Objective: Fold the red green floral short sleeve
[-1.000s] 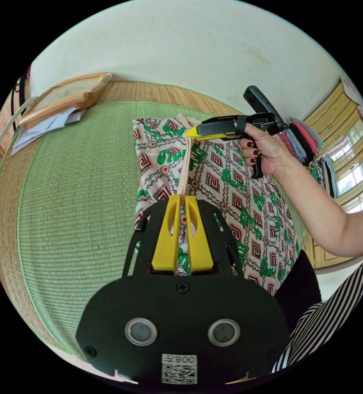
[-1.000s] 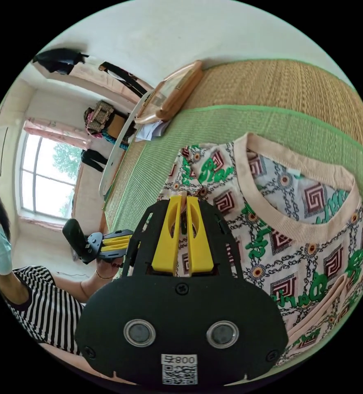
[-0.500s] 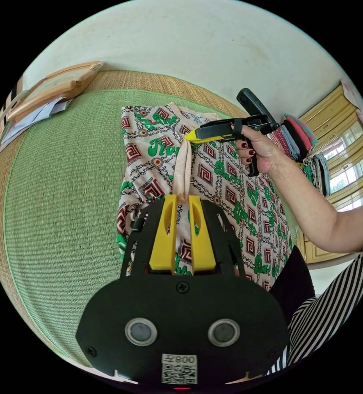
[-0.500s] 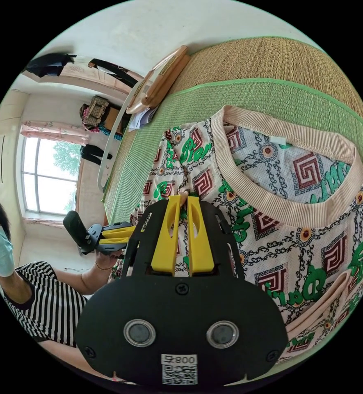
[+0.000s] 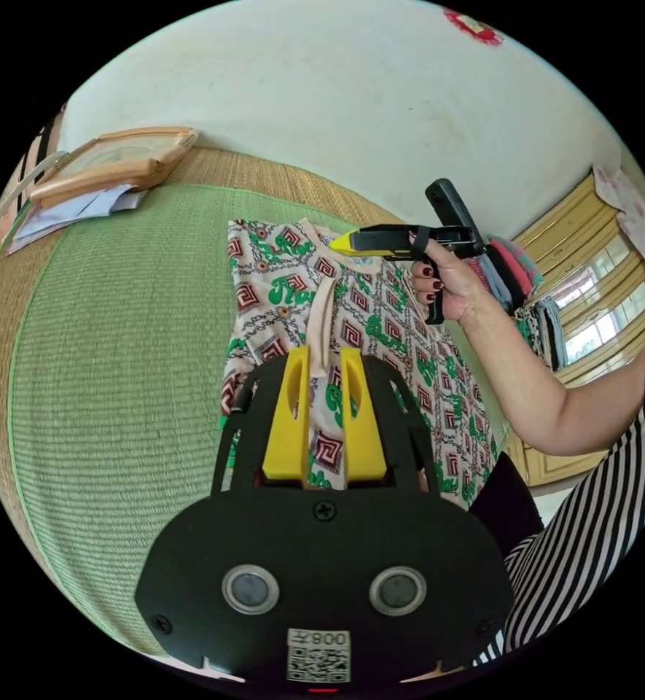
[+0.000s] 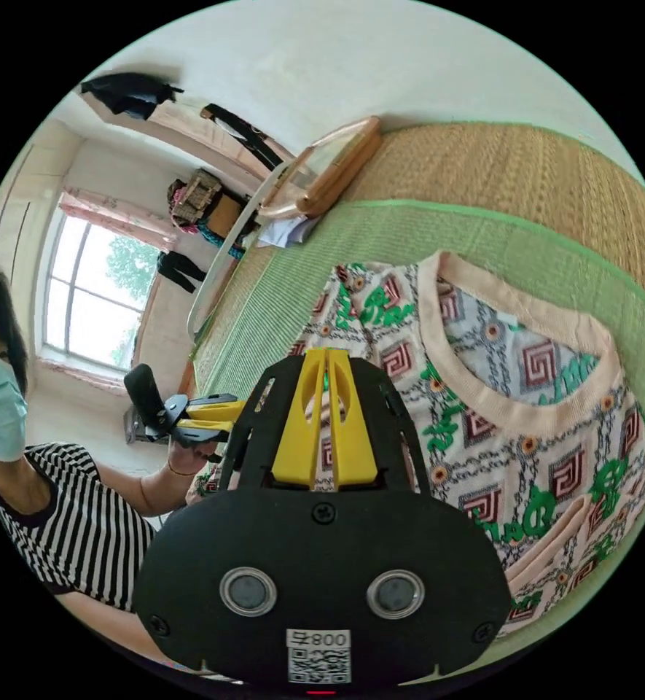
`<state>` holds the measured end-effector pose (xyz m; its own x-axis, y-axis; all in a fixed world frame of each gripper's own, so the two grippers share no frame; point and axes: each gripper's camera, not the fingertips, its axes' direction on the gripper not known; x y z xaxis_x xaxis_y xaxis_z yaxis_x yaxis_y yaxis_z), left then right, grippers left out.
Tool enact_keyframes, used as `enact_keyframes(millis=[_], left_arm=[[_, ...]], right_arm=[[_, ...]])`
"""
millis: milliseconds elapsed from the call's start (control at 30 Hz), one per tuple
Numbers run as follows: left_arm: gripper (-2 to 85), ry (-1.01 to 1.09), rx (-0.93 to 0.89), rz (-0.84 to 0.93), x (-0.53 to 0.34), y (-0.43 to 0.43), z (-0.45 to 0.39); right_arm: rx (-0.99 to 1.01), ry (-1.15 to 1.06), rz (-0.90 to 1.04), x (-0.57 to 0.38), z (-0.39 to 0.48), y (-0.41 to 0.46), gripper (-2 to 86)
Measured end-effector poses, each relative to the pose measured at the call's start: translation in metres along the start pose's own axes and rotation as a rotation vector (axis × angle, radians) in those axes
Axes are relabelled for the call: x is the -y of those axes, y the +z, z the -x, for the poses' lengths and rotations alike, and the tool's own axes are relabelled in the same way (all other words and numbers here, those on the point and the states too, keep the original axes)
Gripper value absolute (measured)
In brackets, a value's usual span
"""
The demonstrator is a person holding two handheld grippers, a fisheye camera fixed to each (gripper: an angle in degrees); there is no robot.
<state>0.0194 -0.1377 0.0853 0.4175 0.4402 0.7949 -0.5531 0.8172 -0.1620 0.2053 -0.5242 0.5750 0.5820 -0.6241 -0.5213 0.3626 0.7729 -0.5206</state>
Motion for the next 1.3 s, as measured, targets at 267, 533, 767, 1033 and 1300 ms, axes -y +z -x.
enact_keyframes(millis=[267, 533, 767, 1033, 1300], left_arm=[[2.2, -0.026, 0.141, 0.078, 0.021, 0.024, 0.016], [0.5, -0.067, 0.132, 0.044, 0.038, 0.026, 0.027], [0.3, -0.072, 0.103, 0.017, 0.050, 0.024, 0.025], [0.2, -0.092, 0.107, 0.029, 0.071, 0.036, 0.034], [0.1, -0.083, 0.140, 0.041, 0.085, 0.035, 0.032]], right_arm=[[-0.291, -0.120, 0.107, 0.062, 0.047, 0.085, 0.1], [-0.371, -0.194, 0.111, 0.076, 0.074, 0.116, 0.1], [-0.290, -0.163, 0.108, 0.070, 0.074, 0.108, 0.1], [-0.353, -0.176, 0.095, 0.080, 0.083, 0.107, 0.1], [-0.281, -0.185, 0.022, 0.055, 0.105, 0.072, 0.1]])
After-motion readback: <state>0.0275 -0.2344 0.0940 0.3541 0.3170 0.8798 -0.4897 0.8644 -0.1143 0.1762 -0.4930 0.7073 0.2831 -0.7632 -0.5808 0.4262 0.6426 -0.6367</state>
